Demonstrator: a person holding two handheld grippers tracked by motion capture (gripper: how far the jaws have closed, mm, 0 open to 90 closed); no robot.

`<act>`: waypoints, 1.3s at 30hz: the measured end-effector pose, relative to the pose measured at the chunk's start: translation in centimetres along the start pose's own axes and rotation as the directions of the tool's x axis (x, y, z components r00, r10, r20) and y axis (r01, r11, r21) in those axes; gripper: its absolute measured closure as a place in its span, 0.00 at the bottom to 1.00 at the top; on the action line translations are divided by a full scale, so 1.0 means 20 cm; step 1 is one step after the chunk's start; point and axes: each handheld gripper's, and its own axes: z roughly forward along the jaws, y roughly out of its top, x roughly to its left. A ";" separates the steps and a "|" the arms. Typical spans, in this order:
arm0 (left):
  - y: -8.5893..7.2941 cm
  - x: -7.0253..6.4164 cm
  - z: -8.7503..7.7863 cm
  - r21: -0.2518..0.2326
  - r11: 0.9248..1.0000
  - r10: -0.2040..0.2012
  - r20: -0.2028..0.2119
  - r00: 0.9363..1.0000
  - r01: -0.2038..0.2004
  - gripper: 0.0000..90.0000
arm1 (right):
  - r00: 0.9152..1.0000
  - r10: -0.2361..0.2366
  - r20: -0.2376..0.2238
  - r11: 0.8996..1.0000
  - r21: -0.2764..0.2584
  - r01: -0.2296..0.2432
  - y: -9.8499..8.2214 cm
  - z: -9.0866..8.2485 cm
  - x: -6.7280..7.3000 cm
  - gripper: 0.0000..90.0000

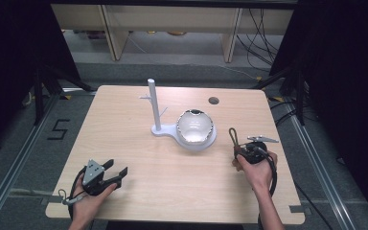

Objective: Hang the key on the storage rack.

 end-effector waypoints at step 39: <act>0.00 0.00 -0.01 -0.020 1.000 -0.012 0.001 1.000 0.012 0.37 | 0.985 -0.102 -0.136 0.920 -0.391 0.041 -0.18 -0.19 0.12 0.78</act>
